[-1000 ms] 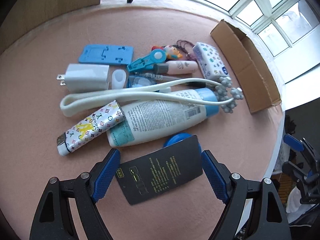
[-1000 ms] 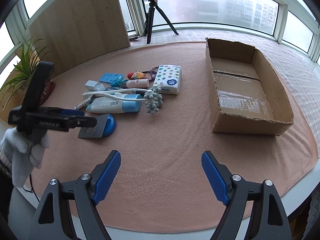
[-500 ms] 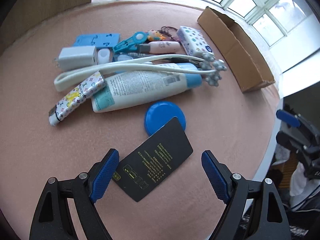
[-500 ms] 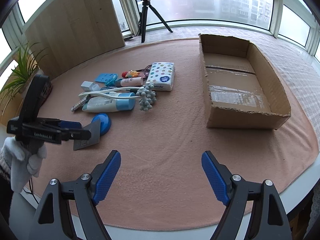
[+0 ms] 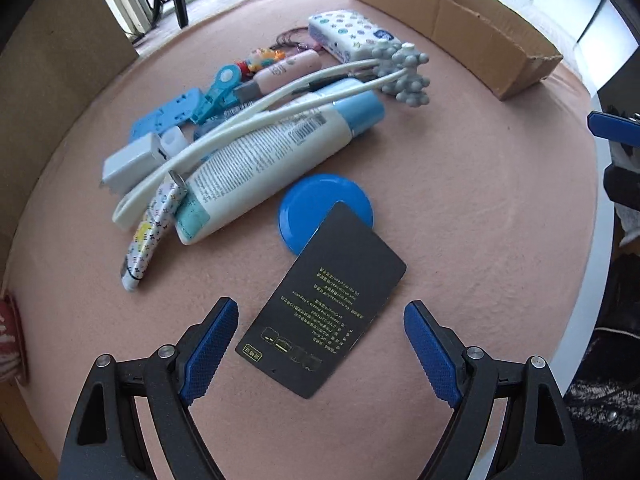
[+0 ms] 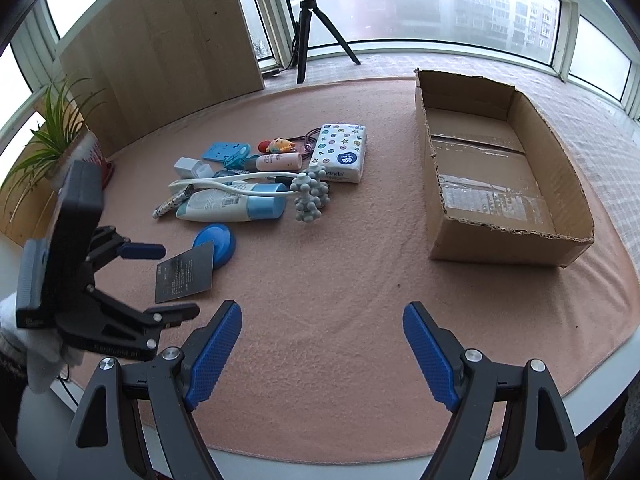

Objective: Organize objects
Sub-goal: 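Reach the left gripper to the black card and close on it, then carry the black card with the left gripper and drop it into the box, then reach the right gripper to the white cable's beaded end and grasp it, then lift the white cable with the right gripper toward the box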

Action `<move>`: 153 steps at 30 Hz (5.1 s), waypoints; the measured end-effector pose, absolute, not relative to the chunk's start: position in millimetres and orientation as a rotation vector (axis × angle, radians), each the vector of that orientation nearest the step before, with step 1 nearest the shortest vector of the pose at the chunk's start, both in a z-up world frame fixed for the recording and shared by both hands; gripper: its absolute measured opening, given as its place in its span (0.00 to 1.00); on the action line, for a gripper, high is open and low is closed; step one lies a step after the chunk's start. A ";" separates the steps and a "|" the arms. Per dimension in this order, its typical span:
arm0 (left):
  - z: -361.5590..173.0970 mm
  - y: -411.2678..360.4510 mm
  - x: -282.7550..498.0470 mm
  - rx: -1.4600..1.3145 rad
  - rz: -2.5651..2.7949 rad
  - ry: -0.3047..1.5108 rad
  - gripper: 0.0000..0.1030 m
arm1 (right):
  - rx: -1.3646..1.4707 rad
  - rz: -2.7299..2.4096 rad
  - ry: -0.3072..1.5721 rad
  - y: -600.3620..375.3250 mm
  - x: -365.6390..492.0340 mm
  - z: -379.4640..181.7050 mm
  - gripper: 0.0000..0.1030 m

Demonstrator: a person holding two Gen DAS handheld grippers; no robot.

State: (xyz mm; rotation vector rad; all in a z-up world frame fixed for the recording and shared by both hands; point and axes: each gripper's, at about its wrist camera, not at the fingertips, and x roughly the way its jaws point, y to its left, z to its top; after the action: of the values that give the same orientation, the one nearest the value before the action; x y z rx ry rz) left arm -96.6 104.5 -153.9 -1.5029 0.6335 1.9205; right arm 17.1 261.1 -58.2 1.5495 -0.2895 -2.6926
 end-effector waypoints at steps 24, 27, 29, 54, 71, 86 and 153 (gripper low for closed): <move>-142.1 94.3 -95.0 -1.542 1.941 0.446 0.57 | 1.566 -2.697 -0.368 273.5 22.3 -62.4 0.78; -123.7 99.3 -92.0 -1.498 1.986 0.389 0.57 | 1.560 -2.700 -0.371 275.4 22.4 -62.1 0.78; -114.2 100.3 -89.9 -1.470 2.000 0.352 0.57 | 1.556 -2.702 -0.374 277.7 21.9 -61.4 0.78; -51.5 362.1 -157.7 -1.280 2.008 0.237 0.57 | 1.568 -2.835 -0.485 382.7 47.3 -56.4 0.78; -54.8 378.4 -174.9 -1.306 2.089 0.159 0.87 | 1.596 -2.802 -0.505 408.5 40.0 -63.9 0.78; -50.1 166.1 -134.5 -1.413 2.423 0.039 0.87 | 1.519 -2.703 -0.320 349.4 -5.4 -54.7 0.78; -105.4 62.0 -101.1 -1.587 2.380 -0.219 0.86 | 1.778 -2.350 -0.706 272.7 -59.1 -138.6 0.11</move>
State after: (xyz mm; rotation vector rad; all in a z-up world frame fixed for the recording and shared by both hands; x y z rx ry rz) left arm -101.1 62.0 -105.4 -1.5867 -0.2191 2.3799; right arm -59.1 272.7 -138.6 1.7780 -0.7063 -2.3497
